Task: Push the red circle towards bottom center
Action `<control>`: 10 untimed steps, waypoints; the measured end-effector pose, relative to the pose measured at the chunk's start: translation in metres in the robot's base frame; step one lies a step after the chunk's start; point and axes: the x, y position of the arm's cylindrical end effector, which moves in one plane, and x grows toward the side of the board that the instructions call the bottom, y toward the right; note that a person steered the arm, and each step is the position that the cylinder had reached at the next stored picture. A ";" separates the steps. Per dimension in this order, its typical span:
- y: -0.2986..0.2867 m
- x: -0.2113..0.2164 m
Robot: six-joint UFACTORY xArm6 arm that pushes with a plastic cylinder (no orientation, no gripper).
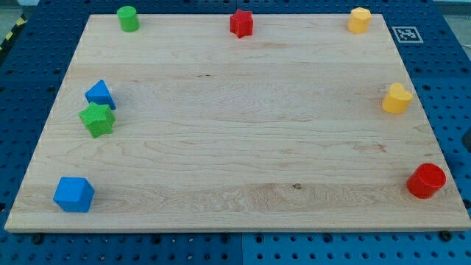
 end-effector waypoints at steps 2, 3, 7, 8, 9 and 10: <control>-0.005 0.071; -0.006 0.070; -0.120 0.070; -0.126 0.055; -0.128 0.050; -0.133 0.049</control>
